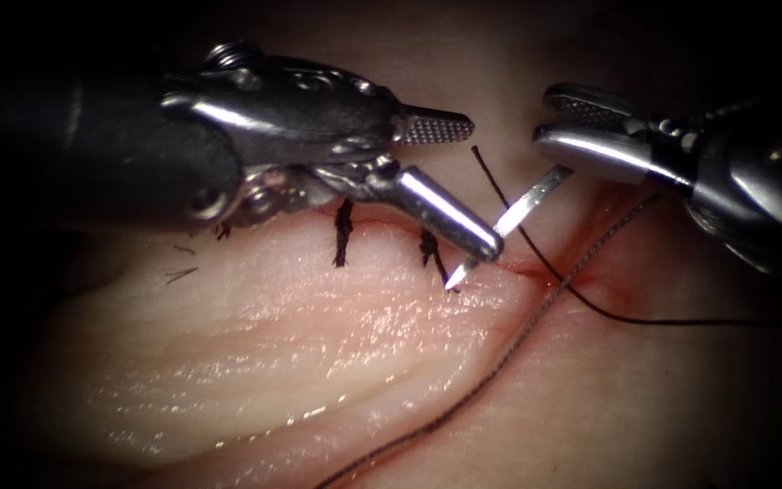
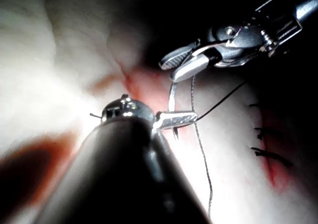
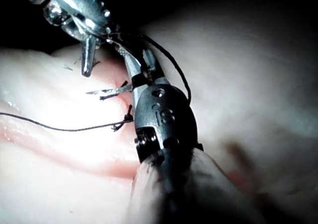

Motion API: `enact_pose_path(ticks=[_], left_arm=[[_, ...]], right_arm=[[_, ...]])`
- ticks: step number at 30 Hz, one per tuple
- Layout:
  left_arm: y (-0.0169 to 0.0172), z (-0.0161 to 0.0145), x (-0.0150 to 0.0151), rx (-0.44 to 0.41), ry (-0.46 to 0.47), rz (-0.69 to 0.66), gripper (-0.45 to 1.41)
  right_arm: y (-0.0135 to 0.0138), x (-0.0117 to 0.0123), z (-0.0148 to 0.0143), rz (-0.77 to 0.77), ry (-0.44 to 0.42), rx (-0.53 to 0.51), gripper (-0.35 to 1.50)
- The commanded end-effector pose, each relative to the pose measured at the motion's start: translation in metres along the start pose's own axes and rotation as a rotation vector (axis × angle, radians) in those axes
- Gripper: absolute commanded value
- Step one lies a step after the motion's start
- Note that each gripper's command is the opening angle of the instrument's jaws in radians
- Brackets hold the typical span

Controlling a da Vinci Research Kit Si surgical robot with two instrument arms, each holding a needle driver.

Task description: Wound Closure

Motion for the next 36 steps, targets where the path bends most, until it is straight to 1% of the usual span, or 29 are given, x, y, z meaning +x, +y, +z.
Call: enact_pose_path(ticks=[1,4,5,6,7,8,9,12,14,15,16,17,18,19,20,21,23,24,27,28,29,30,31,33,34,36], left_arm=[[-0.0010,0.0008,-0.0001,0.004,-0.009,-0.008,1.06],[-0.0013,0.0013,-0.0005,-0.001,-0.010,-0.012,1.06],[-0.0013,0.0018,-0.0009,-0.034,-0.017,-0.011,1.06],[-0.0013,0.0020,-0.0009,-0.045,-0.019,-0.008,1.06],[-0.0009,0.0026,-0.0009,-0.084,-0.028,-0.017,1.06],[-0.0009,0.0026,-0.0009,-0.084,-0.028,-0.017,1.06],[-0.0004,0.0030,-0.0007,-0.113,-0.035,-0.032,1.06],[0.0000,0.0035,-0.0004,-0.131,-0.039,-0.041,1.06],[0.0000,0.0038,-0.0002,-0.141,-0.044,-0.061,1.01],[-0.0002,0.0038,-0.0002,-0.127,-0.040,-0.063,0.89],[-0.0004,0.0037,-0.0002,-0.127,-0.040,-0.061,0.73],[-0.0006,0.0036,-0.0002,-0.129,-0.041,-0.060,0.42],[-0.0011,0.0032,-0.0002,-0.133,-0.047,-0.103,-0.28],[-0.0013,0.0031,-0.0002,-0.135,-0.049,-0.107,-0.38],[-0.0013,0.0031,-0.0002,-0.135,-0.049,-0.107,-0.38],[-0.0016,0.0030,-0.0006,-0.132,-0.067,-0.126,-0.45],[-0.0016,0.0029,-0.0008,-0.128,-0.077,-0.135,-0.45],[-0.0017,0.0029,-0.0010,-0.129,-0.085,-0.174,-0.45],[-0.0018,0.0029,-0.0010,-0.135,-0.090,-0.197,-0.45],[-0.0017,0.0030,-0.0008,-0.147,-0.059,-0.204,-0.45],[-0.0018,0.0031,-0.0007,-0.158,-0.031,-0.205,-0.45],[-0.0017,0.0032,-0.0007,-0.186,0.036,-0.193,-0.45],[-0.0017,0.0033,-0.0006,-0.169,0.079,-0.191,-0.45],[-0.0014,0.0035,-0.0004,-0.143,0.133,-0.176,-0.45],[-0.0013,0.0035,-0.0004,-0.141,0.149,-0.178,-0.45],[-0.0009,0.0038,-0.0005,-0.140,0.185,-0.182,-0.45]], right_arm=[[0.0002,0.0001,0.0008,-0.015,0.011,0.006,-0.35],[0.0001,0.0002,0.0009,-0.027,0.012,0.010,-0.35],[0.0001,0.0002,0.0011,-0.046,0.009,0.016,-0.35],[0.0000,0.0002,0.0012,-0.052,0.012,0.018,-0.35],[-0.0001,0.0002,0.0015,-0.067,0.015,0.030,-0.35],[-0.0001,0.0002,0.0015,-0.067,0.015,0.030,-0.35],[-0.0003,0.0001,0.0018,-0.089,0.012,0.036,-0.35],[-0.0005,0.0001,0.0021,-0.091,0.012,0.042,-0.35],[-0.0006,0.0001,0.0023,-0.099,0.012,0.045,-0.35],[-0.0007,0.0001,0.0023,-0.105,0.012,0.048,-0.35],[-0.0007,0.0001,0.0023,-0.106,0.012,0.048,-0.35],[-0.0007,0.0001,0.0023,-0.106,0.012,0.048,-0.35],[-0.0008,0.0001,0.0023,-0.106,0.010,0.051,-0.35],[-0.0008,0.0001,0.0023,-0.113,0.011,0.051,-0.35],[-0.0008,0.0001,0.0023,-0.113,0.011,0.051,-0.35],[-0.0008,0.0001,0.0023,-0.113,0.011,0.051,-0.35],[-0.0009,0.0002,0.0023,-0.112,0.011,0.051,-0.35],[-0.0010,0.0003,0.0023,-0.112,0.012,0.052,-0.35],[-0.0012,0.0004,0.0026,-0.114,0.015,0.054,-0.35],[-0.0016,0.0004,0.0027,-0.081,0.009,0.019,-0.25],[-0.0017,0.0004,0.0027,-0.069,0.012,0.007,-0.08],[-0.0019,0.0004,0.0028,-0.033,0.031,-0.017,0.17],[-0.0020,0.0004,0.0028,0.005,0.043,-0.056,0.34],[-0.0020,0.0005,0.0028,0.028,0.045,-0.113,0.66],[-0.0020,0.0005,0.0028,0.029,0.036,-0.128,0.79],[-0.0019,0.0006,0.0028,0.034,0.036,-0.164,0.98]])
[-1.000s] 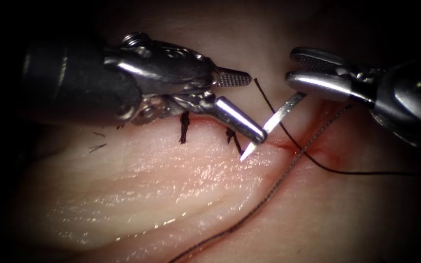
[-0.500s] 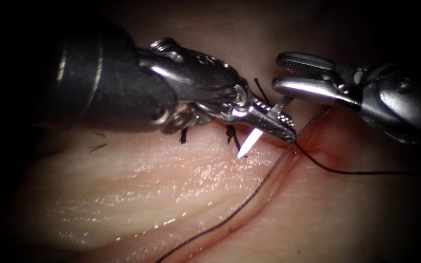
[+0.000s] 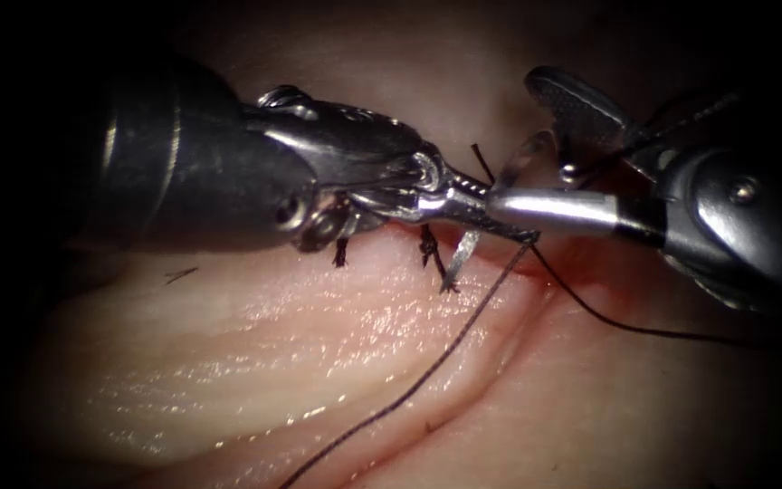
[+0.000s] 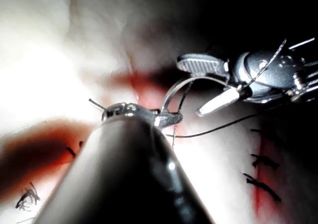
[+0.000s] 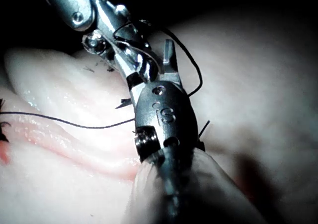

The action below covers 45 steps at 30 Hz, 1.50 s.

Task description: Wound Closure

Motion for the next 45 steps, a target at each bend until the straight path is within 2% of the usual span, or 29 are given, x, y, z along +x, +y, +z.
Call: enact_pose_path(ticks=[1,6,8,13,16,19,20,21,22,26,29,30,31,32,35,36,38,39,40,41,42,43,45], left_arm=[[-0.0002,0.0007,0.0001,0.002,0.013,0.007,-0.45],[0.0002,0.0006,-0.0003,0.006,0.044,0.012,-0.45],[0.0003,0.0006,-0.0007,0.010,0.044,0.014,-0.45],[0.0003,0.0006,-0.0008,0.010,0.044,0.015,-0.45],[0.0003,0.0007,-0.0008,0.012,0.045,0.014,-0.45],[0.0004,0.0007,-0.0008,0.010,0.044,0.014,-0.45],[0.0004,0.0006,-0.0009,0.007,0.043,0.015,-0.45],[0.0005,0.0006,-0.0009,0.007,0.043,0.015,-0.45],[0.0005,0.0006,-0.0009,0.007,0.043,0.014,-0.45],[0.0007,0.0007,-0.0010,-0.003,0.038,0.014,-0.45],[0.0012,0.0007,-0.0009,-0.002,0.039,0.010,-0.45],[0.0015,0.0007,-0.0007,0.025,0.053,0.016,0.41],[0.0016,0.0006,-0.0005,0.064,0.069,0.053,0.91],[0.0018,0.0004,-0.0006,0.131,0.088,0.116,1.20],[0.0026,-0.0002,-0.0019,0.249,0.034,0.216,1.28],[0.0029,-0.0002,-0.0028,0.330,-0.006,0.264,1.26],[0.0031,0.0002,-0.0042,0.424,-0.068,0.313,1.25],[0.0030,0.0009,-0.0055,0.496,-0.128,0.357,1.16],[0.0028,0.0015,-0.0065,0.533,-0.164,0.389,1.11],[0.0024,0.0024,-0.0077,0.567,-0.189,0.428,0.86],[0.0021,0.0029,-0.0084,0.563,-0.197,0.461,0.37],[0.0018,0.0033,-0.0089,0.545,-0.212,0.512,0.10],[0.0005,0.0046,-0.0097,0.504,-0.218,0.538,-0.05]], right_arm=[[0.0003,-0.0001,0.0007,0.003,0.013,-0.015,0.98],[0.0003,0.0003,0.0004,-0.014,0.007,-0.052,0.88],[0.0001,0.0010,0.0003,-0.092,-0.001,-0.072,0.81],[-0.0002,0.0014,0.0002,-0.174,-0.016,-0.090,0.81],[-0.0003,0.0013,0.0005,-0.211,-0.016,-0.093,0.88],[-0.0004,0.0012,0.0005,-0.247,-0.014,-0.097,0.83],[-0.0004,0.0012,0.0003,-0.266,-0.015,-0.094,0.39],[-0.0005,0.0011,0.0001,-0.268,-0.021,-0.082,-0.27],[-0.0006,0.0011,0.0000,-0.271,-0.031,-0.070,-0.35],[-0.0008,0.0010,-0.0001,-0.274,-0.050,-0.078,-0.35],[-0.0005,0.0010,-0.0008,-0.350,-0.052,-0.078,-0.35],[-0.0002,0.0008,-0.0014,-0.360,-0.053,-0.074,-0.35],[0.0002,0.0007,-0.0018,-0.366,-0.053,-0.072,-0.35],[0.0006,0.0003,-0.0025,-0.373,-0.053,-0.057,-0.35],[0.0012,-0.0010,-0.0035,-0.400,-0.052,-0.047,-0.35],[0.0014,-0.0017,-0.0037,-0.423,-0.052,-0.046,-0.35],[0.0015,-0.0026,-0.0037,-0.449,-0.055,-0.046,-0.35],[0.0015,-0.0034,-0.0035,-0.457,-0.051,-0.048,-0.35],[0.0014,-0.0040,-0.0034,-0.462,-0.045,-0.049,-0.35],[0.0013,-0.0047,-0.0032,-0.474,-0.039,-0.054,-0.35],[0.0013,-0.0050,-0.0031,-0.477,-0.036,-0.060,-0.35],[0.0014,-0.0052,-0.0030,-0.478,-0.030,-0.063,-0.35],[0.0015,-0.0054,-0.0031,-0.501,-0.016,-0.075,-0.35]])
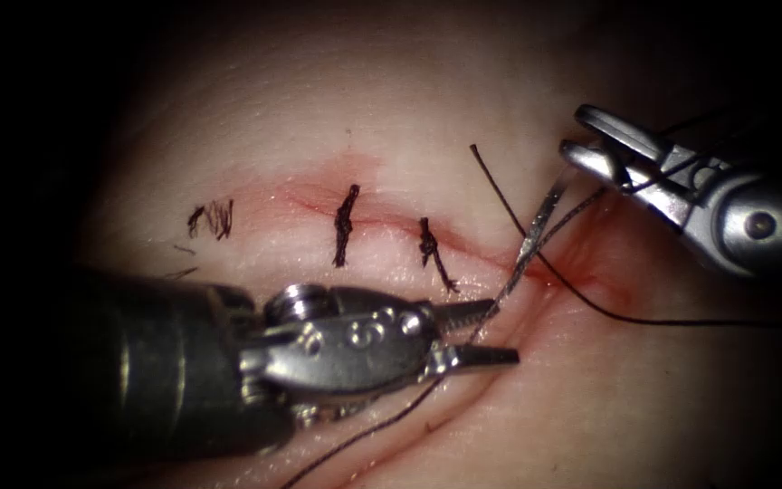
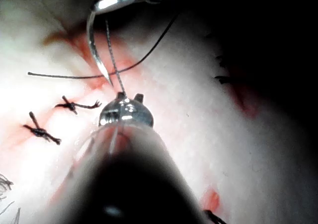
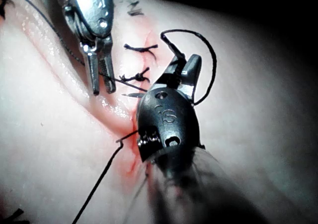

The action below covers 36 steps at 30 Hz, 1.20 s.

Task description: Wound Closure

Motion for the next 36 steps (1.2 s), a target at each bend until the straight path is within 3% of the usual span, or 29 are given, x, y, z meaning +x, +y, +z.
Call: enact_pose_path(ticks=[1,8,19,29,31,36], left_arm=[[-0.0005,0.0012,-0.0001,-0.002,0.006,0.011,-0.08],[-0.0032,0.0025,-0.0022,-0.012,-0.056,0.048,-0.13],[-0.0006,0.0036,-0.0023,-0.078,-0.047,0.039,-0.05],[-0.0018,0.0043,-0.0034,-0.085,-0.044,0.053,0.04],[-0.0009,0.0040,-0.0028,-0.088,-0.044,0.047,0.15],[0.0004,0.0037,-0.0017,-0.091,-0.045,0.036,0.20]], right_arm=[[0.0001,-0.0004,0.0008,-0.011,0.006,0.000,-0.35],[0.0004,-0.0003,0.0003,-0.047,0.020,-0.011,-0.35],[-0.0007,-0.0014,0.0012,-0.099,0.034,-0.071,-0.35],[-0.0016,-0.0035,0.0019,-0.180,0.033,-0.087,-0.35],[-0.0017,-0.0043,0.0019,-0.216,0.031,-0.090,-0.35],[-0.0022,-0.0048,0.0022,-0.264,0.033,-0.100,-0.35]])
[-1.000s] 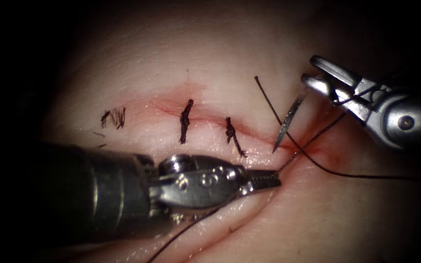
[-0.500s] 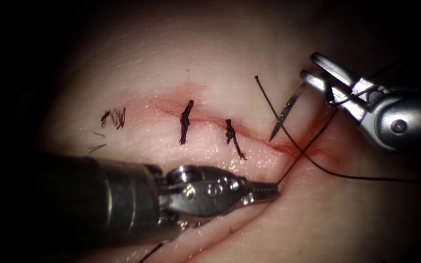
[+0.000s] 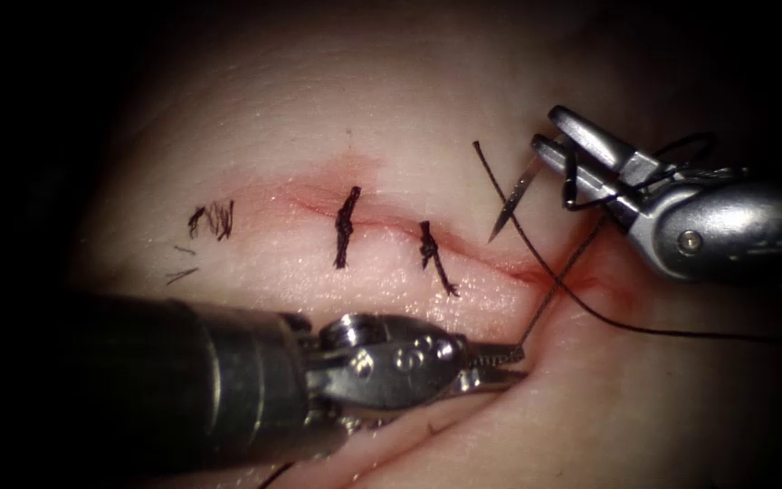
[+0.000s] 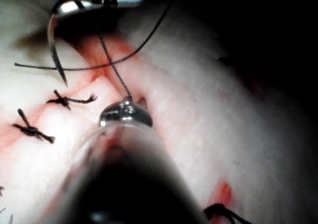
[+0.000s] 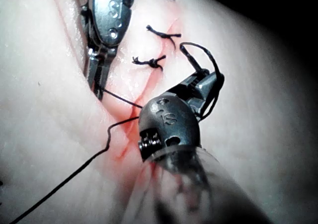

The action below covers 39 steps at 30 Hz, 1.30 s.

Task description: Wound Closure

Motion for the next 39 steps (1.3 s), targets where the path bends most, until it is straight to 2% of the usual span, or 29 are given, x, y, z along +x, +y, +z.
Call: enact_pose_path(ticks=[1,5,9,13,17,19,21,27,30,34,39], left_arm=[[-0.0001,0.0006,0.0001,0.003,-0.001,-0.007,0.20],[-0.0001,0.0003,0.0005,0.010,-0.003,-0.005,0.34],[-0.0004,-0.0014,0.0021,0.060,-0.014,-0.001,0.74],[-0.0006,-0.0040,0.0043,0.129,0.022,0.011,0.78],[-0.0005,-0.0058,0.0049,0.160,0.029,-0.007,0.71],[-0.0006,-0.0061,0.0048,0.177,0.023,-0.013,0.56],[-0.0007,-0.0050,0.0041,0.193,0.023,-0.016,0.37],[-0.0020,-0.0015,0.0020,0.202,-0.005,0.008,0.15],[-0.0042,-0.0001,0.0002,0.206,-0.046,0.029,0.12],[-0.0065,-0.0009,-0.0034,0.247,-0.131,0.031,0.09],[-0.0055,-0.0018,-0.0053,0.261,-0.159,0.005,0.10]], right_arm=[[-0.0004,-0.0001,0.0010,-0.023,0.004,0.001,-0.35],[-0.0015,-0.0008,0.0015,-0.045,-0.001,0.019,-0.35],[-0.0021,-0.0008,0.0018,-0.052,-0.001,0.030,-0.35],[-0.0022,-0.0005,0.0017,-0.053,0.004,0.034,-0.35],[-0.0025,-0.0007,0.0017,-0.057,0.006,0.040,-0.35],[-0.0028,-0.0008,0.0017,-0.061,0.007,0.043,-0.35],[-0.0030,-0.0008,0.0017,-0.063,0.011,0.043,-0.35],[-0.0032,-0.0007,0.0016,-0.063,0.016,0.045,-0.35],[-0.0033,-0.0004,0.0016,-0.063,0.021,0.046,-0.35],[-0.0036,-0.0002,0.0015,-0.072,0.025,0.046,-0.35],[-0.0039,-0.0003,0.0015,-0.081,0.026,0.045,-0.35]])
